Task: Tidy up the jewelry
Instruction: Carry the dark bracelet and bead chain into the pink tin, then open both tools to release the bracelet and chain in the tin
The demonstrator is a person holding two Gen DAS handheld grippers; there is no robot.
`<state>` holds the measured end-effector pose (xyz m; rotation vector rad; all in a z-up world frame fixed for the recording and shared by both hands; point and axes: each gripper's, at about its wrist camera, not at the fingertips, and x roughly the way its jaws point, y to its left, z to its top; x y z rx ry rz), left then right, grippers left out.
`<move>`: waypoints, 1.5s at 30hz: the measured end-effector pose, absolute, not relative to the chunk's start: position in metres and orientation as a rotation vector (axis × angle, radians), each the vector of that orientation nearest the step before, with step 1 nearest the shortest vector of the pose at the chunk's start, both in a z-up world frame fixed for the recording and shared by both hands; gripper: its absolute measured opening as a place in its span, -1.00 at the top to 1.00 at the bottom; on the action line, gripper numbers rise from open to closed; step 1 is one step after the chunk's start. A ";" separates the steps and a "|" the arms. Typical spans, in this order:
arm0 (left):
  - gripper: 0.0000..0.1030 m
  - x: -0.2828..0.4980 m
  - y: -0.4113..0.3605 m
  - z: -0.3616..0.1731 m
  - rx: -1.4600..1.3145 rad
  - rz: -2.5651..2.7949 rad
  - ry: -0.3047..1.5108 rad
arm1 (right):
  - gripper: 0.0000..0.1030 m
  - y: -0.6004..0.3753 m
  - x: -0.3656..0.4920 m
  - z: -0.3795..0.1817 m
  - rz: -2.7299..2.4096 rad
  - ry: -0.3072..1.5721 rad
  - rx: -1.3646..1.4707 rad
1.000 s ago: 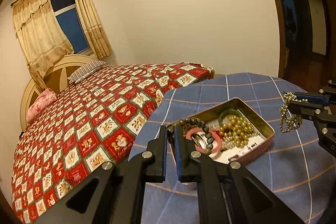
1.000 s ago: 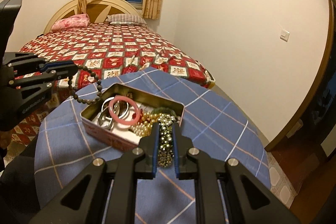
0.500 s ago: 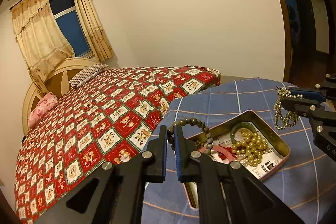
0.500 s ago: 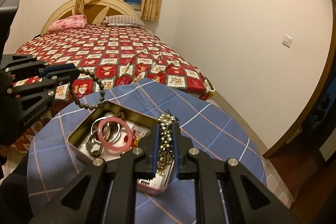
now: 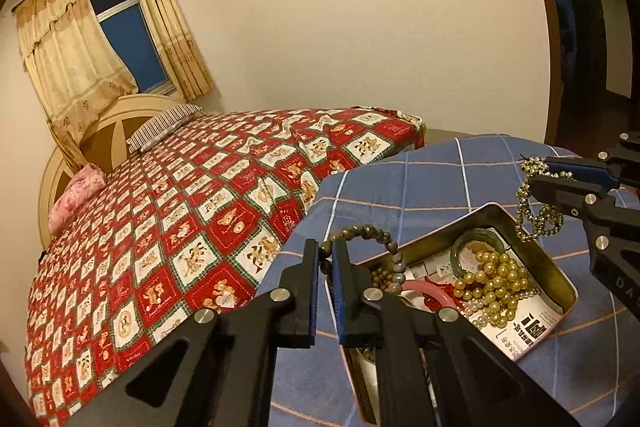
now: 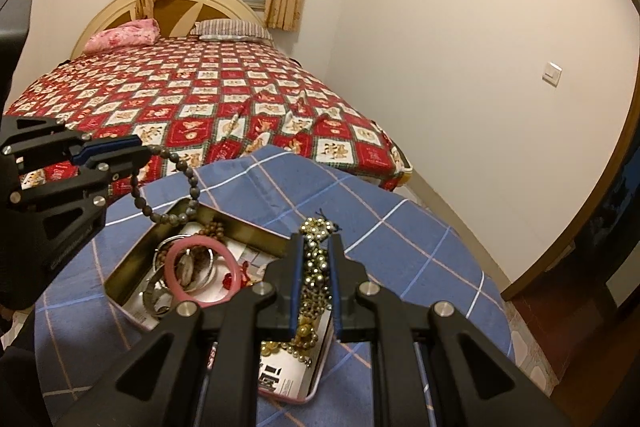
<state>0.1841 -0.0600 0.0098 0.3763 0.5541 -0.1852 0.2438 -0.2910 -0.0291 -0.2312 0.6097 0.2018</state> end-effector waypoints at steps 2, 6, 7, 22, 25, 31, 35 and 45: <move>0.89 0.187 -0.062 0.008 0.380 -0.186 0.557 | 0.73 -0.291 0.248 -0.031 0.198 0.617 -0.230; 0.89 0.190 -0.067 0.002 0.391 -0.191 0.564 | 0.73 -0.289 0.254 -0.036 0.197 0.631 -0.237; 0.89 0.191 -0.069 -0.001 0.394 -0.191 0.567 | 0.73 -0.289 0.255 -0.037 0.197 0.634 -0.240; 0.88 0.204 -0.073 -0.032 0.407 -0.192 0.632 | 0.73 -0.281 0.270 -0.063 0.217 0.696 -0.244; 0.88 0.204 -0.075 -0.036 0.416 -0.194 0.638 | 0.73 -0.280 0.272 -0.066 0.217 0.705 -0.249; 0.88 0.205 -0.077 -0.041 0.426 -0.191 0.649 | 0.73 -0.280 0.275 -0.073 0.217 0.721 -0.250; 0.88 0.205 -0.075 -0.041 0.425 -0.186 0.651 | 0.73 -0.280 0.275 -0.075 0.218 0.727 -0.251; 0.87 0.204 -0.068 -0.047 0.417 -0.181 0.664 | 0.70 -0.279 0.274 -0.084 0.225 0.754 -0.252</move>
